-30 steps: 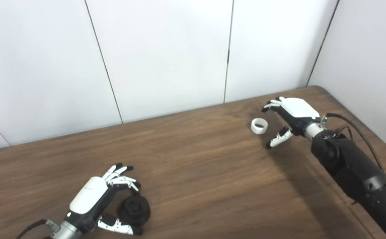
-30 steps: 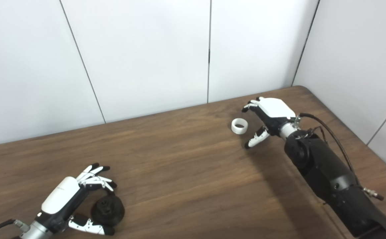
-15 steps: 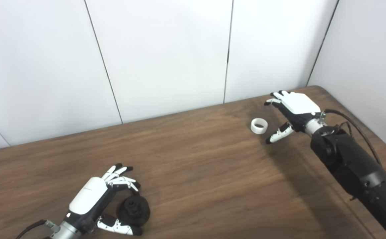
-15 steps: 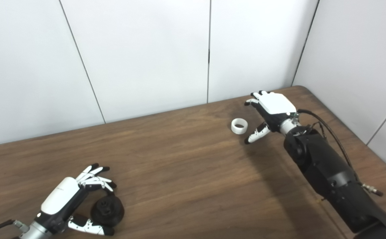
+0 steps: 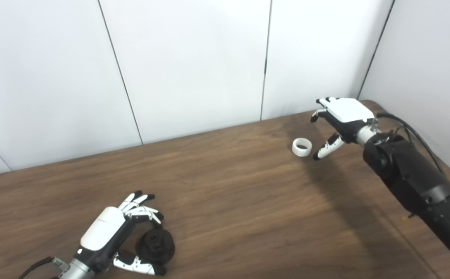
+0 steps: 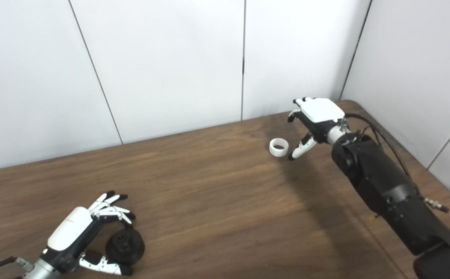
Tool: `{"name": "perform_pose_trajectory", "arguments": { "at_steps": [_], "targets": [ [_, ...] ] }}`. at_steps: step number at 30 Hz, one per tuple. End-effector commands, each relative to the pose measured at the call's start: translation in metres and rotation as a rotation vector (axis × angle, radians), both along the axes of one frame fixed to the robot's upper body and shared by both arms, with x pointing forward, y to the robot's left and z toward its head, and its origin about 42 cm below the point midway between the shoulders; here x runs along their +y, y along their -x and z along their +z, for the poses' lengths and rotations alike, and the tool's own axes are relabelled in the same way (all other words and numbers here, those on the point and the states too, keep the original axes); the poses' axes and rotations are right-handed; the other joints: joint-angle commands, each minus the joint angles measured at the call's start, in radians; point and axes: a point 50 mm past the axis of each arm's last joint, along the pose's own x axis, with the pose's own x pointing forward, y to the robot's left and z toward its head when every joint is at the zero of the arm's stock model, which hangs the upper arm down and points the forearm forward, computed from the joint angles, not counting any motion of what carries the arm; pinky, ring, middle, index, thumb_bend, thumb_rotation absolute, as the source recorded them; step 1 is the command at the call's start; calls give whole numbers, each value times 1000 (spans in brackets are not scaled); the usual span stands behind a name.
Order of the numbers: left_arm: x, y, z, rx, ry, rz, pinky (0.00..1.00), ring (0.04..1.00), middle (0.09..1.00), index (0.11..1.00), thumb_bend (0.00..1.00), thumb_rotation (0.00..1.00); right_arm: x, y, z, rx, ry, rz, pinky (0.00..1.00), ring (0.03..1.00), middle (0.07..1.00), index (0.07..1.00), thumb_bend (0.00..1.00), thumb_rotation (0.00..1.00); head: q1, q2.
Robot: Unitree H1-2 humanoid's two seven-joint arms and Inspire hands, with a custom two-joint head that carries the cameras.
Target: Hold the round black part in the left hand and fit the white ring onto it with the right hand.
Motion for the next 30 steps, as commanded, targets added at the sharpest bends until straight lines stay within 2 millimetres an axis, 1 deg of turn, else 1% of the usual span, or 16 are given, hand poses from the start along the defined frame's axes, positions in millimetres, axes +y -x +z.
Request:
{"name": "perform_pose_trajectory", "arguments": {
  "at_steps": [1, 6, 11, 21, 30],
  "targets": [
    [7, 11, -13, 35, -8, 21, 1000, 927, 708, 483, 524, 59, -7, -9, 39, -79, 53, 8, 1000, 1000, 994, 740, 920, 417, 0, 1],
    [7, 12, -14, 39, 1, 25, 1000, 924, 706, 483, 524, 60, -6, -14, 43, -71, 94, 19, 1000, 1000, 991, 732, 941, 422, 3, 0],
    [7, 13, -14, 32, 0, 26, 1000, 923, 705, 483, 524, 60, -4, -17, 45, -63, 91, 23, 1000, 1000, 996, 737, 959, 417, 3, 3],
    [7, 12, -13, 37, -3, 24, 1000, 931, 707, 482, 524, 60, 3, -19, 37, -71, 87, 42, 1000, 1000, 994, 753, 984, 407, -1, 6],
    [10, 13, -12, 40, -5, 26, 1000, 929, 706, 483, 524, 59, 9, -20, 31, -53, 88, 38, 1000, 1000, 1000, 777, 982, 405, 2, 15]
  ]
}}
